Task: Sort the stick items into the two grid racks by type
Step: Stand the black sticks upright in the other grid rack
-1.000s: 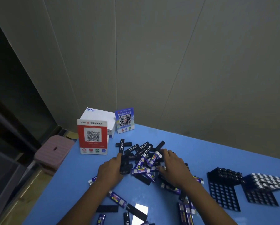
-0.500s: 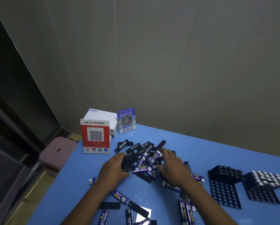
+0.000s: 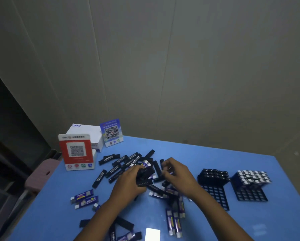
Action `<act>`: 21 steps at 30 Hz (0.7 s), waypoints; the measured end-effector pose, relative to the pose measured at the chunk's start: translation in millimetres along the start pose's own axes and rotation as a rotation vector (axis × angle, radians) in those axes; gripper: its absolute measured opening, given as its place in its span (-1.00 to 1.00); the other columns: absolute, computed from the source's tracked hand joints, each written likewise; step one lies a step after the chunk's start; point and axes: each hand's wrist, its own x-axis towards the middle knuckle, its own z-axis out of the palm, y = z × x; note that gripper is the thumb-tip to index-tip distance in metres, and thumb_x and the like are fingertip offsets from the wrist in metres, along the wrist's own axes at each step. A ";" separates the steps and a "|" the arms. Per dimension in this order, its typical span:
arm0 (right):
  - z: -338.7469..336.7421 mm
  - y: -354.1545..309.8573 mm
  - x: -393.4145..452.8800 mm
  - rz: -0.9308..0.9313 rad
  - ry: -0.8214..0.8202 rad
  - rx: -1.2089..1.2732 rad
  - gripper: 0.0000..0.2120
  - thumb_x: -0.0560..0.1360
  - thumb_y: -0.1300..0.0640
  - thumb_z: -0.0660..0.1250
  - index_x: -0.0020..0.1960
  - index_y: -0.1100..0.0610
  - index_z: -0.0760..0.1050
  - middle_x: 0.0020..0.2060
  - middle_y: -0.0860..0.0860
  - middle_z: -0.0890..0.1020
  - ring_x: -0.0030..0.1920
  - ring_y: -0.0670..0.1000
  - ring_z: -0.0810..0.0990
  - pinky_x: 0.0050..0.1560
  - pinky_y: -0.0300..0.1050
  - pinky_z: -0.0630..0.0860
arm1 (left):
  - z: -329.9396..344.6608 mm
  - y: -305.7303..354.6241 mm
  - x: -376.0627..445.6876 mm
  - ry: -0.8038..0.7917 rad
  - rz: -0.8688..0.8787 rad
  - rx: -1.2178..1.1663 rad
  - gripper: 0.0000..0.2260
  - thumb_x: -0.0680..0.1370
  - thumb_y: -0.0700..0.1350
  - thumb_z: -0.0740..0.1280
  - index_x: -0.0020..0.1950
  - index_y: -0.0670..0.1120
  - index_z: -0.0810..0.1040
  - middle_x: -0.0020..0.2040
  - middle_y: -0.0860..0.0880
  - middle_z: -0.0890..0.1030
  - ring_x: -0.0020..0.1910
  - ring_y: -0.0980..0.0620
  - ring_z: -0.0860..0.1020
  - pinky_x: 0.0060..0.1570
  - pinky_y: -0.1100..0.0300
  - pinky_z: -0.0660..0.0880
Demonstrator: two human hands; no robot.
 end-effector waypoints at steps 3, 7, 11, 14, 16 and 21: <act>-22.3 15.9 -17.3 0.040 -0.013 0.115 -0.93 0.57 0.12 0.34 0.05 0.00 0.53 -0.09 -0.07 0.65 -0.13 -0.07 0.61 -0.06 -0.11 0.58 | 24.3 26.4 -3.1 -0.028 0.009 -0.041 -0.39 0.34 -0.08 0.53 0.33 0.18 0.40 0.20 0.16 0.52 0.14 0.12 0.53 0.05 0.21 0.54; -54.5 42.1 -39.0 0.039 -0.037 0.153 -0.96 0.58 0.08 0.34 0.00 -0.04 0.55 -0.13 -0.07 0.67 -0.12 -0.07 0.64 -0.02 -0.08 0.61 | 56.9 65.5 -9.1 -0.033 -0.008 -0.010 -0.19 0.34 -0.04 0.55 0.48 0.26 0.22 0.35 0.13 0.46 0.26 0.10 0.48 0.14 0.16 0.53; -81.0 65.0 -57.1 0.046 -0.058 0.189 -0.94 0.57 0.14 0.35 -0.02 0.01 0.59 -0.17 -0.06 0.68 -0.12 -0.04 0.65 0.00 -0.10 0.59 | 87.4 100.5 -17.9 -0.031 -0.011 0.021 -0.11 0.37 -0.06 0.50 0.55 0.28 0.05 0.37 0.08 0.45 0.27 0.06 0.48 -0.01 0.26 0.49; -95.3 77.0 -70.0 0.061 -0.067 0.247 -0.93 0.58 0.16 0.33 -0.02 0.06 0.60 -0.15 0.01 0.70 -0.11 0.00 0.67 0.01 -0.12 0.58 | 107.5 118.0 -24.2 -0.033 -0.014 0.007 -0.09 0.37 -0.09 0.49 0.55 0.29 0.03 0.37 0.10 0.44 0.24 0.09 0.48 -0.03 0.29 0.48; -101.8 82.7 -77.6 0.073 -0.074 0.277 -0.92 0.60 0.14 0.32 -0.03 0.07 0.60 -0.13 0.03 0.70 -0.10 0.01 0.68 0.02 -0.11 0.58 | 118.3 126.7 -28.2 -0.046 -0.022 -0.003 -0.09 0.37 -0.09 0.48 0.54 0.32 0.02 0.35 0.09 0.46 0.21 0.09 0.49 -0.05 0.29 0.48; -108.1 93.2 -87.4 0.086 -0.024 0.289 -0.90 0.49 0.03 0.48 -0.09 0.03 0.61 -0.18 0.02 0.70 -0.19 -0.02 0.63 -0.06 -0.11 0.58 | 132.8 140.8 -34.8 -0.042 -0.018 0.006 -0.13 0.37 -0.12 0.45 0.55 0.26 0.08 0.38 0.08 0.44 0.24 0.06 0.48 0.00 0.26 0.48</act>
